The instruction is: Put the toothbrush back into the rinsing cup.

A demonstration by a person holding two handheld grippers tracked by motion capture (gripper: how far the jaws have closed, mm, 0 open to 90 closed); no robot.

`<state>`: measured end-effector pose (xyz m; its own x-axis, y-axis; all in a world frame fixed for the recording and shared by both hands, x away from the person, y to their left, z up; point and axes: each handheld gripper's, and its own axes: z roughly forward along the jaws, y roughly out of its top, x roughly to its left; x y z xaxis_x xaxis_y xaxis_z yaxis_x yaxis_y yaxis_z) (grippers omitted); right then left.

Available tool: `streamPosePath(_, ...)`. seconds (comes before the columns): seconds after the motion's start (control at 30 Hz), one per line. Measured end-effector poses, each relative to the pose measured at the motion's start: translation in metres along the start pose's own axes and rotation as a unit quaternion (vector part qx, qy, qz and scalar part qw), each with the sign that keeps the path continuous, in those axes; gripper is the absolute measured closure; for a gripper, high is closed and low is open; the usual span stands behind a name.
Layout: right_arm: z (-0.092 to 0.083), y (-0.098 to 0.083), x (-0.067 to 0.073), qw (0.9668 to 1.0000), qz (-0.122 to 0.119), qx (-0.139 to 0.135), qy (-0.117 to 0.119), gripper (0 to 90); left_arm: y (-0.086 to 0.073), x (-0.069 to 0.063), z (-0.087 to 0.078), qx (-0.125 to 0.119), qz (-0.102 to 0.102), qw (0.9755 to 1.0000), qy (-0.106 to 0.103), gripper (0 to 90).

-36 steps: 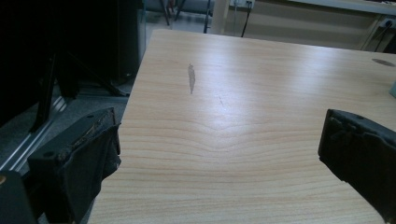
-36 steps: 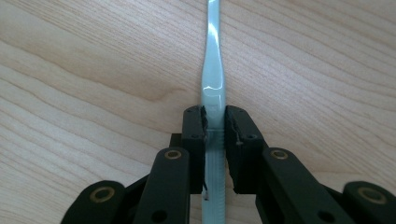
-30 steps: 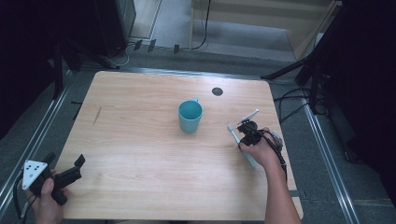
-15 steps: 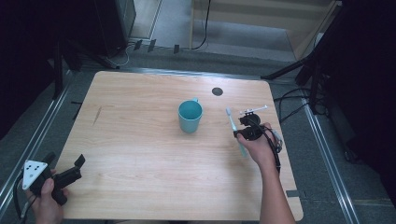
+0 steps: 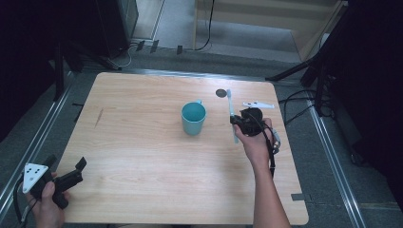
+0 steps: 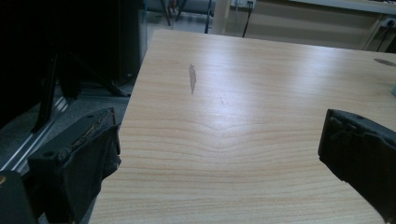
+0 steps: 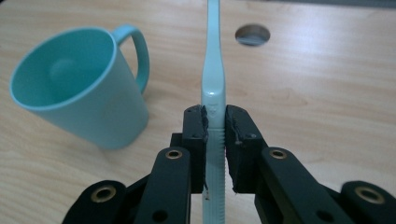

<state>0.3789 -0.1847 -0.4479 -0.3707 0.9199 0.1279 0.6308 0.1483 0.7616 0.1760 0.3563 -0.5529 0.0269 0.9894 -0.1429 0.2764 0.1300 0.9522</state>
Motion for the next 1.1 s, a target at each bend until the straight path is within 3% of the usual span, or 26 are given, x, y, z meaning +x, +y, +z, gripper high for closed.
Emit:
streamPosePath(0.03, -0.001, 0.002, 0.004, 0.9997, -0.003, -0.022, -0.005, 79.2, 0.000, 0.000, 0.000, 0.000, 0.000, 1.0000, 0.000, 0.0)
streamPosePath(0.07, -0.001, 0.002, 0.004, 0.9997, -0.003, -0.022, -0.005, 79.2, 0.000, 0.000, 0.000, 0.000, 0.000, 1.0000, 0.000, 0.0)
streamPosePath(0.2, -0.004, 0.005, 0.011, 0.9972, -0.004, -0.074, -0.006, 79.2, 0.000, 0.000, 0.000, 0.000, 0.000, 1.0000, 0.000, 0.0)
streamPosePath(0.5, -0.006, 0.011, 0.023, 0.9907, -0.007, -0.136, -0.007, 79.1, 0.000, 0.000, 0.000, 0.000, 0.001, 1.0000, 0.000, 0.0)
streamPosePath(0.53, -0.006, 0.013, 0.026, 0.9882, -0.007, -0.153, -0.008, 79.1, 0.000, 0.000, 0.000, 0.001, 0.002, 1.0000, 0.000, 0.0)
streamPosePath(0.6, -0.005, 0.013, 0.028, 0.9869, -0.008, -0.161, -0.008, 79.2, 0.000, 0.000, 0.000, 0.000, 0.001, 1.0000, 0.000, 0.0)
streamPosePath(0.63, -0.004, 0.014, 0.032, 0.9837, -0.013, -0.179, -0.007, 79.2, 0.000, 0.000, 0.000, 0.000, 0.001, 1.0000, 0.000, 0.0)
streamPosePath(0.73, -0.003, 0.016, 0.038, 0.9790, -0.018, -0.203, -0.001, 79.2, 0.000, 0.000, 0.000, 0.000, 0.001, 1.0000, 0.000, 0.0)
streamPosePath(0.77, -0.003, 0.016, 0.038, 0.9790, -0.018, -0.203, -0.001, 79.2, 0.000, 0.000, 0.000, 0.000, 0.001, 1.0000, 0.000, 0.0)
streamPosePath(0.87, -0.003, 0.019, 0.044, 0.9737, -0.008, -0.227, 0.014, 79.2, 0.000, 0.000, 0.000, 0.000, 0.001, 1.0000, 0.000, 0.0)
streamPosePath(1.07, 0.001, 0.023, 0.056, 0.9683, -0.019, -0.248, 0.025, 79.1, 0.000, 0.000, 0.000, 0.000, 0.001, 1.0000, 0.000, 0.0)
streamPosePath(1.1, 0.004, 0.024, 0.061, 0.9665, -0.017, -0.254, 0.037, 79.2, 0.000, 0.000, 0.000, 0.000, 0.001, 1.0000, 0.000, 0.0)
